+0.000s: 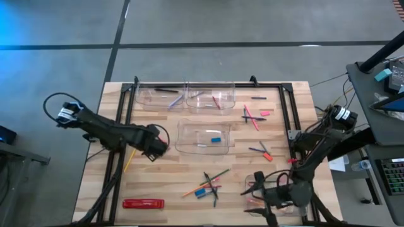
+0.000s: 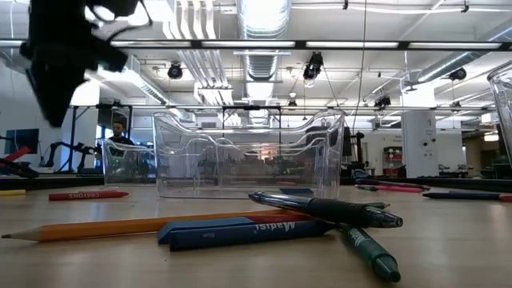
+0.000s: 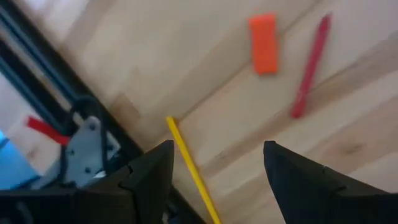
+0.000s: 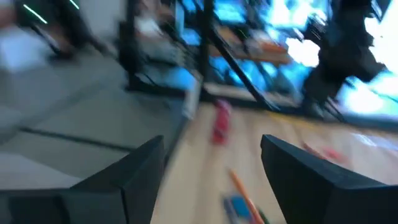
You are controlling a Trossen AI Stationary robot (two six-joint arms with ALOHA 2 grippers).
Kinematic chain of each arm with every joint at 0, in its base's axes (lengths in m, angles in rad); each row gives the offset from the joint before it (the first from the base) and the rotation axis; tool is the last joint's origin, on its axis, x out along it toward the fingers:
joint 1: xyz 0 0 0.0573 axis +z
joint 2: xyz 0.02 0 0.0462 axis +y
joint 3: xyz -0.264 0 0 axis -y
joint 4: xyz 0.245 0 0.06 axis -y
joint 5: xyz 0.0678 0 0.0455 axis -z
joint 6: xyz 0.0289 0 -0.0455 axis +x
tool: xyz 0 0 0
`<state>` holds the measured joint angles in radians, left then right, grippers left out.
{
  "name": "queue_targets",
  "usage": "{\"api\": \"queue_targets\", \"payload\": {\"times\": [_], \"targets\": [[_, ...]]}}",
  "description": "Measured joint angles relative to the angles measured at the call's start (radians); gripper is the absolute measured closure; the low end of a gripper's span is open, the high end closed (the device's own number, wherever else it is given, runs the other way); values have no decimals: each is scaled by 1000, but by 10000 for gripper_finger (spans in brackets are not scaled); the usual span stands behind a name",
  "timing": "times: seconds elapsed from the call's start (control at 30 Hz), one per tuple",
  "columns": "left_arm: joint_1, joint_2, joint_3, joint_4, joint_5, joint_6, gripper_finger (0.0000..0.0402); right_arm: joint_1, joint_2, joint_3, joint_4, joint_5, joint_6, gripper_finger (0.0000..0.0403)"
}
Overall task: Sort crayons/erasers/pens/pencils in bins
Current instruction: Put the yellow pencil into the bottom transparent bin
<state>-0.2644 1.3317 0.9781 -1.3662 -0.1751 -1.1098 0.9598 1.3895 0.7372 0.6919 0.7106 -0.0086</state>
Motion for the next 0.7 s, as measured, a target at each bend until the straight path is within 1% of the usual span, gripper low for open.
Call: {"api": "queue_targets", "payload": {"times": [0.07,0.1,0.23,0.33,0.47,0.7], "targets": [[35,-24,-76,66,38,21,171,-14,0,-33,110,-42,-45,152],[54,-39,-114,96,57,23,171,-21,-1,-46,135,-51,-52,153],[113,-113,-239,186,77,20,171,-38,-10,-64,139,-57,-35,154],[154,-158,-309,206,87,16,171,-38,-11,-66,131,-59,-29,154],[187,-177,-360,252,87,28,171,-38,-11,-61,123,-64,-29,154],[219,-93,-367,256,102,58,171,-38,-11,-58,122,-65,-27,154]]}}
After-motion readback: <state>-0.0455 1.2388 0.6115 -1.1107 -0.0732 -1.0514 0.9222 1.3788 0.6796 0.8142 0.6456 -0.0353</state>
